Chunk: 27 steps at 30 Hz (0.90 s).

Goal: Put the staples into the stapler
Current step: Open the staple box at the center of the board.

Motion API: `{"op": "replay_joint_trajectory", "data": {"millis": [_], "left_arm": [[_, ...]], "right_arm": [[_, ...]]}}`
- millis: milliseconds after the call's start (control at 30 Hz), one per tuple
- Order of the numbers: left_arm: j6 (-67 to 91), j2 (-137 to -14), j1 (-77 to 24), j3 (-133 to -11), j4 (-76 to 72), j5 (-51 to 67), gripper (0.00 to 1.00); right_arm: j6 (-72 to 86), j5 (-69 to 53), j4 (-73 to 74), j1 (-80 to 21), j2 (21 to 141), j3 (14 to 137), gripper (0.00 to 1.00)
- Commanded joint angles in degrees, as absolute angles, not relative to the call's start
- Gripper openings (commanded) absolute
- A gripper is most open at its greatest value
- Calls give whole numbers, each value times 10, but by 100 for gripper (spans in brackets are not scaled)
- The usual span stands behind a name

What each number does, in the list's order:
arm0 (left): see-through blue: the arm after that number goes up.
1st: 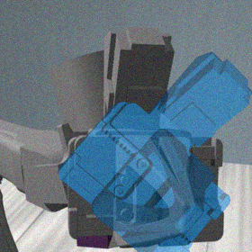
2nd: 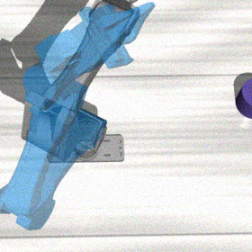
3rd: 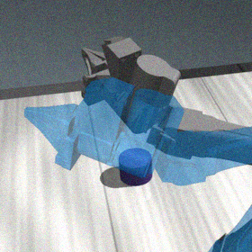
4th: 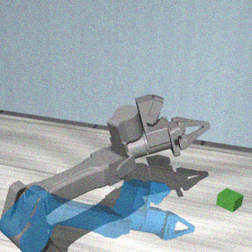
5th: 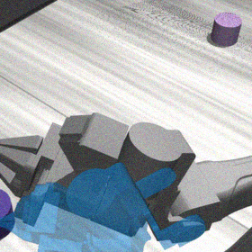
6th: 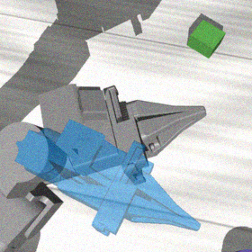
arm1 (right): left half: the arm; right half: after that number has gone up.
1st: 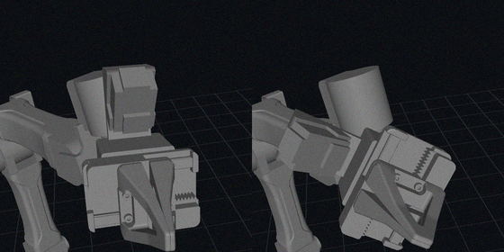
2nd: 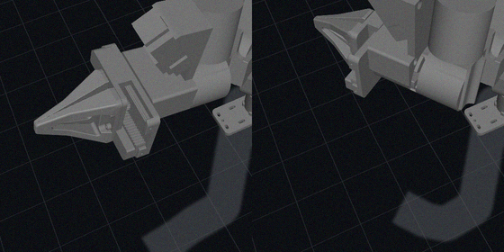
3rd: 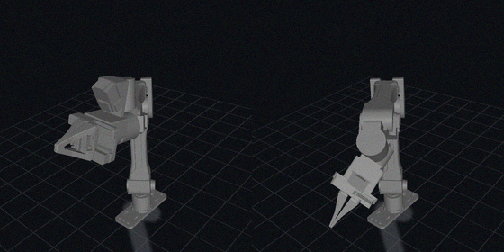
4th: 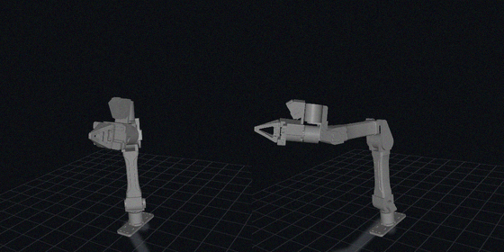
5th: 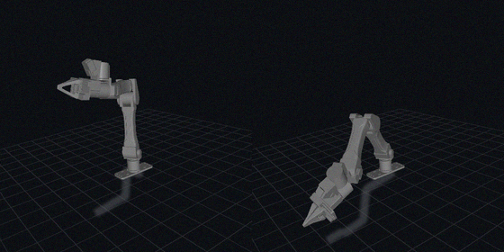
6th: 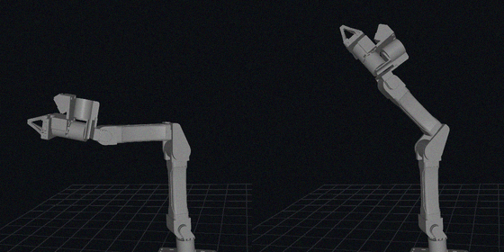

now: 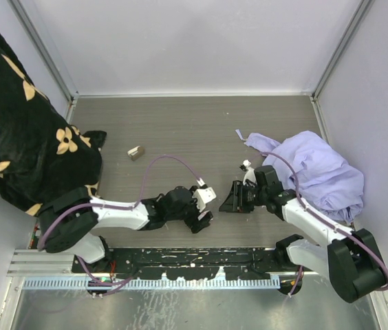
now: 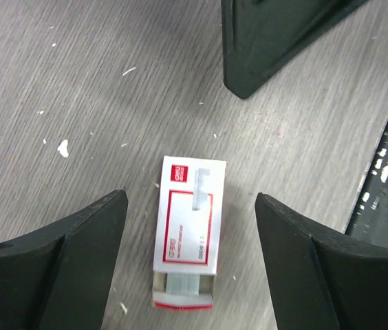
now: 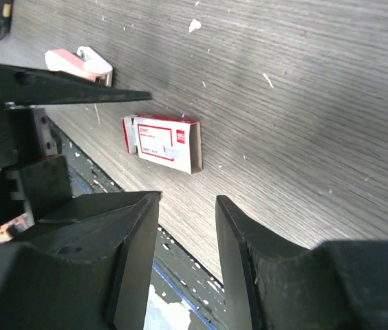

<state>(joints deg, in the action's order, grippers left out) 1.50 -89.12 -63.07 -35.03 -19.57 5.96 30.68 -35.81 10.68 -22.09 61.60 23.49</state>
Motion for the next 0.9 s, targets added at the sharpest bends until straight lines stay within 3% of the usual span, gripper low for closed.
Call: {"op": "replay_joint_trajectory", "data": {"millis": [0,433,867], "left_arm": [[48,-820,-634,-319,-205,40,77],[116,-741,-633,-239,-211,-8,76],[70,-733,-632,-252,-156,-16,72]], "right_arm": [[268,-279,160,-244,582,283,45],[286,-272,81,-310,673,297,44],[281,-277,25,-342,764,316,35]]}}
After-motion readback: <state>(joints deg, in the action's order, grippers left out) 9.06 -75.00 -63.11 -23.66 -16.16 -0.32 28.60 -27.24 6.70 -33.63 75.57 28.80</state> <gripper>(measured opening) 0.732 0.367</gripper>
